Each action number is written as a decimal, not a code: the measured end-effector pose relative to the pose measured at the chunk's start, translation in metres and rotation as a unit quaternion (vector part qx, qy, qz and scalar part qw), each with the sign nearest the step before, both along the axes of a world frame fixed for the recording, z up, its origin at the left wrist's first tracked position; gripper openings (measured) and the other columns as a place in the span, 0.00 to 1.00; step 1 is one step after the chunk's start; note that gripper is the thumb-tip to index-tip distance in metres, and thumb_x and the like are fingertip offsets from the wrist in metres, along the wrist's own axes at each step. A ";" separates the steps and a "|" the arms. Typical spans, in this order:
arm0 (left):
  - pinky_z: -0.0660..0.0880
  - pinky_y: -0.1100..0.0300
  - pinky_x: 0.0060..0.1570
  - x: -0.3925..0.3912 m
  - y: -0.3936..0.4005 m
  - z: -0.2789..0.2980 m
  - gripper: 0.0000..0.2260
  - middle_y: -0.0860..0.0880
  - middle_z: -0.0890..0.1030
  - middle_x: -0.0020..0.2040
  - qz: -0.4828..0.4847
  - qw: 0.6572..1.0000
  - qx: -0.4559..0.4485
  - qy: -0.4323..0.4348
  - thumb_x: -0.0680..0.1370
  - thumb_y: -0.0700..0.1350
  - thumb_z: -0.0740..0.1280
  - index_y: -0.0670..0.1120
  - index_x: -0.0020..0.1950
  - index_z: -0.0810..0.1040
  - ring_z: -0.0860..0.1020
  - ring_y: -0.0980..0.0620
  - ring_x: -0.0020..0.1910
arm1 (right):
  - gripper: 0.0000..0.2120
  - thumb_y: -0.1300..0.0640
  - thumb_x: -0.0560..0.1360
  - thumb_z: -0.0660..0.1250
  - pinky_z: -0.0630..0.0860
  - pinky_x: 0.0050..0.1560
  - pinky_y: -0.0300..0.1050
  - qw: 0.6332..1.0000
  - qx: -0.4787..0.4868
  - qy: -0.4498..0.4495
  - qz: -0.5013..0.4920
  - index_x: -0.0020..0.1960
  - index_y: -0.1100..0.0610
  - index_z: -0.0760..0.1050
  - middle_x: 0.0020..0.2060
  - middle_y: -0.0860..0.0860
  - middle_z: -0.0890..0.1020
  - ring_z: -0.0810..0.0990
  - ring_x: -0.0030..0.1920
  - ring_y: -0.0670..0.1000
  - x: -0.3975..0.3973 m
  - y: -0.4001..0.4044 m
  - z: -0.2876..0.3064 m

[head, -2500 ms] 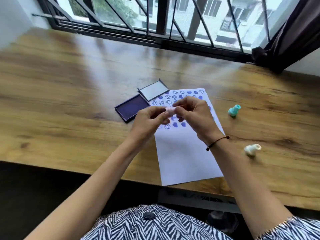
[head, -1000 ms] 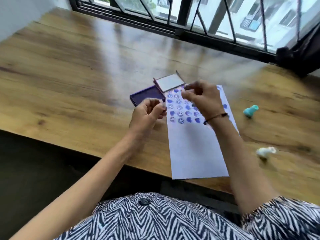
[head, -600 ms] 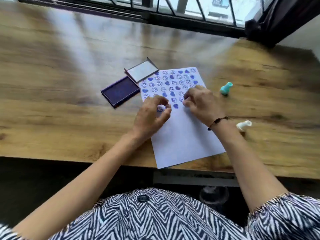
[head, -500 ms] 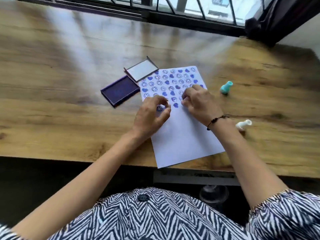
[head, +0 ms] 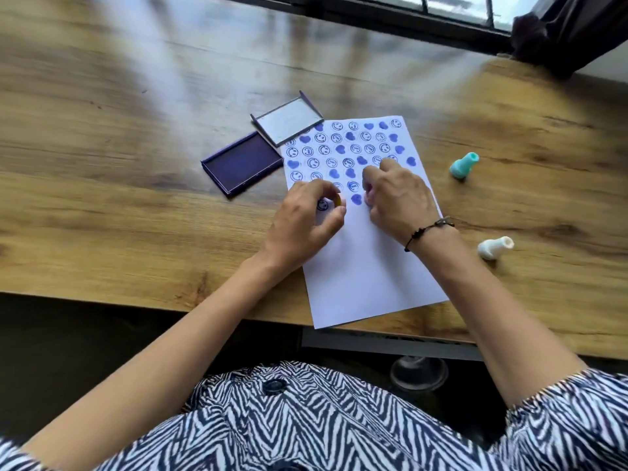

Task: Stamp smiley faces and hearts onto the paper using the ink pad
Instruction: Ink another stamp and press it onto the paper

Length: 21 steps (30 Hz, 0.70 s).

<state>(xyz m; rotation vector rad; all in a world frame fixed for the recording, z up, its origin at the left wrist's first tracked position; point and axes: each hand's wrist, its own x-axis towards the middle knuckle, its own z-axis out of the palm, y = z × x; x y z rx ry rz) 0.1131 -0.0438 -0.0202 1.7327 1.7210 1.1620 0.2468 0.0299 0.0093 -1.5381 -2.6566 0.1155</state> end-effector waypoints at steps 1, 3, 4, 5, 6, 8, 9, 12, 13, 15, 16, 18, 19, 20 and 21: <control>0.63 0.69 0.44 0.000 0.000 0.000 0.08 0.43 0.80 0.46 0.000 1.000 -0.002 0.001 0.72 0.41 0.66 0.39 0.49 0.75 0.71 0.51 0.44 | 0.06 0.67 0.72 0.59 0.74 0.42 0.54 1.000 -0.004 0.003 0.000 0.48 0.63 0.72 0.48 0.62 0.75 0.77 0.44 0.65 0.000 0.000 0.000; 0.63 0.69 0.44 0.000 0.001 0.000 0.08 0.42 0.80 0.46 0.002 1.000 -0.002 0.001 0.73 0.41 0.66 0.39 0.49 0.75 0.71 0.51 0.45 | 0.05 0.67 0.72 0.60 0.73 0.41 0.52 1.000 -0.008 0.003 0.002 0.47 0.63 0.72 0.47 0.61 0.75 0.77 0.44 0.65 0.000 0.001 0.001; 0.63 0.69 0.45 0.000 0.001 0.000 0.08 0.42 0.80 0.46 0.002 1.000 -0.003 0.001 0.73 0.41 0.66 0.39 0.49 0.75 0.71 0.51 0.45 | 0.05 0.66 0.72 0.60 0.72 0.40 0.51 1.000 -0.009 0.000 0.005 0.47 0.63 0.72 0.47 0.61 0.75 0.77 0.43 0.64 -0.001 0.001 0.001; 0.63 0.69 0.45 0.001 0.001 0.000 0.08 0.42 0.80 0.47 -0.001 1.000 -0.002 0.001 0.73 0.41 0.66 0.39 0.49 0.75 0.71 0.51 0.45 | 0.05 0.66 0.72 0.60 0.71 0.39 0.50 1.000 -0.008 -0.004 0.007 0.47 0.62 0.72 0.47 0.61 0.75 0.77 0.43 0.64 -0.001 0.001 0.001; 0.63 0.68 0.45 0.001 0.001 -0.001 0.08 0.42 0.80 0.46 -0.002 1.000 -0.002 0.001 0.73 0.41 0.66 0.39 0.49 0.75 0.71 0.51 0.45 | 0.05 0.66 0.71 0.60 0.69 0.38 0.49 1.000 -0.006 -0.009 0.010 0.47 0.62 0.71 0.47 0.61 0.75 0.77 0.43 0.64 -0.001 0.002 0.001; 0.63 0.68 0.44 0.001 0.001 -0.002 0.08 0.42 0.80 0.46 -0.004 1.000 -0.002 0.004 0.73 0.42 0.66 0.40 0.49 0.75 0.70 0.51 0.45 | 0.06 0.66 0.71 0.60 0.66 0.37 0.47 1.000 -0.003 -0.019 0.016 0.47 0.62 0.72 0.48 0.61 0.75 0.78 0.43 0.64 -0.002 0.001 0.002; 0.63 0.68 0.44 0.000 0.001 -0.002 0.08 0.42 0.80 0.46 -0.005 1.000 -0.002 0.006 0.72 0.42 0.66 0.40 0.49 0.75 0.70 0.51 0.45 | 0.06 0.66 0.71 0.60 0.66 0.36 0.47 1.000 -0.002 -0.022 0.017 0.48 0.61 0.72 0.48 0.61 0.75 0.78 0.43 0.64 -0.002 0.001 0.003; 0.62 0.69 0.44 0.000 0.002 -0.003 0.07 0.42 0.81 0.46 -0.003 1.000 -0.003 0.011 0.73 0.42 0.66 0.40 0.48 0.75 0.70 0.51 0.45 | 0.06 0.66 0.71 0.60 0.66 0.36 0.48 1.000 -0.006 -0.020 0.010 0.48 0.61 0.71 0.48 0.60 0.75 0.77 0.44 0.64 -0.002 0.000 0.005; 0.62 0.69 0.44 0.000 0.002 -0.003 0.07 0.42 0.81 0.46 -0.002 1.000 -0.002 0.013 0.73 0.42 0.66 0.40 0.48 0.75 0.70 0.51 0.45 | 0.06 0.66 0.72 0.59 0.66 0.37 0.48 1.000 -0.005 -0.020 0.008 0.48 0.61 0.71 0.48 0.60 0.74 0.77 0.44 0.64 -0.003 -0.001 0.005; 0.62 0.68 0.43 -0.001 0.002 -0.003 0.07 0.42 0.80 0.47 -0.005 1.000 -0.001 0.019 0.73 0.42 0.66 0.40 0.49 0.75 0.71 0.50 0.45 | 0.07 0.66 0.72 0.59 0.69 0.38 0.50 1.000 -0.013 -0.016 0.001 0.49 0.61 0.71 0.49 0.60 0.75 0.77 0.45 0.64 -0.003 -0.002 0.006; 0.62 0.68 0.43 -0.001 0.002 -0.003 0.08 0.42 0.80 0.47 -0.007 1.000 -0.002 0.022 0.73 0.42 0.66 0.40 0.49 0.75 0.72 0.49 0.46 | 0.07 0.65 0.72 0.59 0.71 0.40 0.51 1.000 -0.021 -0.003 -0.007 0.49 0.61 0.72 0.49 0.60 0.75 0.77 0.46 0.64 -0.001 -0.002 0.007; 0.62 0.67 0.43 0.000 0.001 -0.003 0.08 0.42 0.80 0.47 -0.010 1.000 -0.001 0.025 0.73 0.42 0.66 0.40 0.49 0.75 0.73 0.48 0.47 | 0.07 0.66 0.72 0.61 0.73 0.44 0.51 0.997 -0.027 0.070 -0.034 0.48 0.62 0.74 0.49 0.61 0.77 0.77 0.47 0.63 0.008 -0.001 0.010; 0.62 0.68 0.43 0.000 0.001 -0.003 0.08 0.42 0.80 0.47 -0.011 1.000 0.001 0.025 0.73 0.42 0.66 0.40 0.49 0.75 0.72 0.48 0.46 | 0.06 0.66 0.71 0.62 0.73 0.45 0.50 0.990 -0.015 0.131 -0.055 0.47 0.62 0.76 0.48 0.61 0.78 0.77 0.47 0.61 0.013 -0.001 0.014; 0.62 0.68 0.43 0.000 0.000 -0.002 0.08 0.42 0.80 0.47 -0.011 1.000 0.002 0.023 0.74 0.43 0.66 0.40 0.49 0.75 0.72 0.49 0.46 | 0.06 0.66 0.70 0.63 0.72 0.45 0.47 0.977 0.003 0.199 -0.082 0.45 0.62 0.77 0.46 0.60 0.80 0.77 0.45 0.60 0.018 -0.002 0.017; 0.62 0.68 0.43 0.000 0.000 -0.002 0.08 0.42 0.80 0.47 -0.010 1.000 0.003 0.019 0.74 0.43 0.65 0.40 0.49 0.75 0.72 0.49 0.46 | 0.05 0.66 0.69 0.65 0.70 0.44 0.43 0.959 0.016 0.262 -0.109 0.44 0.62 0.77 0.43 0.59 0.81 0.77 0.43 0.56 0.023 -0.004 0.022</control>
